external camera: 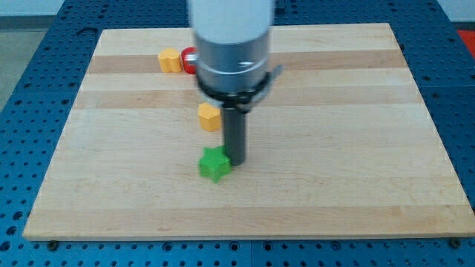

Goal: Push the green circle closer to the green star

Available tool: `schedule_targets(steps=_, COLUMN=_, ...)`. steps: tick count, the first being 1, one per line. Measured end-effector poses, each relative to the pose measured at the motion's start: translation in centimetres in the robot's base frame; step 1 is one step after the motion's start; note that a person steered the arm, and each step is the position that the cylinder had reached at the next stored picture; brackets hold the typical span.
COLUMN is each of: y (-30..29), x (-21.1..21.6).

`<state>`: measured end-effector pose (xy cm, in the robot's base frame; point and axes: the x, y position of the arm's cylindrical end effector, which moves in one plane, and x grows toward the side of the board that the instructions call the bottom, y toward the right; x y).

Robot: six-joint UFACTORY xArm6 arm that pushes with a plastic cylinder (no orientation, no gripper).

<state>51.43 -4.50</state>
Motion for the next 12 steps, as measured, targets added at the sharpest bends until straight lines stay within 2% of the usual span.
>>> schedule_targets(steps=1, y=-7.3, x=0.5)
schedule_targets(steps=2, y=-10.1, x=0.6)
schedule_targets(steps=3, y=-4.1, x=-0.4)
schedule_targets(steps=4, y=4.8, x=-2.5)
schedule_targets(steps=5, y=11.9, x=-7.2)
schedule_targets(steps=6, y=12.8, x=-13.5)
schedule_targets(steps=7, y=9.2, x=-17.7)
schedule_targets(steps=8, y=2.5, x=-17.7)
schedule_targets(steps=11, y=-8.0, x=-13.8)
schedule_targets(steps=12, y=-9.0, x=-9.1)
